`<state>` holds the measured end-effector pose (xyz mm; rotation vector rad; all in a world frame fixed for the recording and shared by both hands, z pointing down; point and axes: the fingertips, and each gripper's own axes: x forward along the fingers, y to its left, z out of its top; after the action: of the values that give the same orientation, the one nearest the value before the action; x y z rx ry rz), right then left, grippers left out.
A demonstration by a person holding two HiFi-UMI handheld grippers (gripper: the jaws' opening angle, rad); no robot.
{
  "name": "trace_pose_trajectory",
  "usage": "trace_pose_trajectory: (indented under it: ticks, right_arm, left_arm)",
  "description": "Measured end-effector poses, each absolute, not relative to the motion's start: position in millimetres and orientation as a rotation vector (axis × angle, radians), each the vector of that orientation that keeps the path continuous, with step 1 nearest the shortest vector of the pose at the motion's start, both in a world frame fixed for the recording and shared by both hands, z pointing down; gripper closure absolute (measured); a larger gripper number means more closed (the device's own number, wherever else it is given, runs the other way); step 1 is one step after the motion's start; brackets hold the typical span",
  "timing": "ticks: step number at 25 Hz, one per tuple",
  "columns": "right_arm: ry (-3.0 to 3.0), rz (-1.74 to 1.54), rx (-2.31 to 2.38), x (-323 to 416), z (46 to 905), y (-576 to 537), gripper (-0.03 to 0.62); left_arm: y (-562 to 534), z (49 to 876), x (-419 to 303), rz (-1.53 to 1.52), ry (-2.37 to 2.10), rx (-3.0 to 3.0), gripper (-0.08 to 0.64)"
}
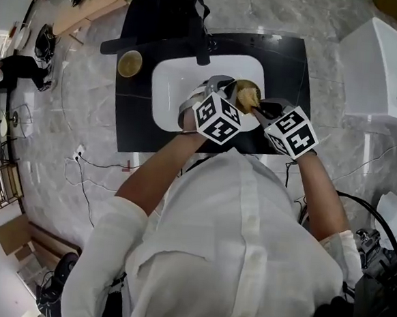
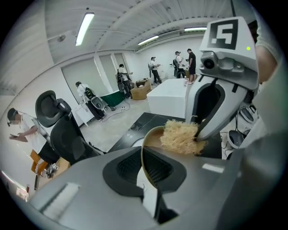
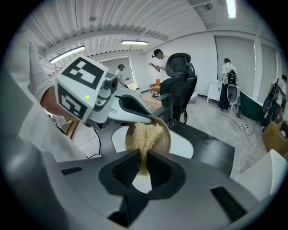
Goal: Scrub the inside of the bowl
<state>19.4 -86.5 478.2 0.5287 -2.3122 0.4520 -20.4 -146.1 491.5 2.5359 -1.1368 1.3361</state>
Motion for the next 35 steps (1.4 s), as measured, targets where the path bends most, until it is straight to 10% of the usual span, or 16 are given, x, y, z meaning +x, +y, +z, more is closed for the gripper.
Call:
trace_pose_trajectory:
  ticks: [35]
  right_arm:
    - [-2.211,0.649,0.556,-29.0,496.3,-83.2,0.555]
  left_arm:
    - [-120.7,479.5,-38.5,1.156,-1.162,2.569,0.545]
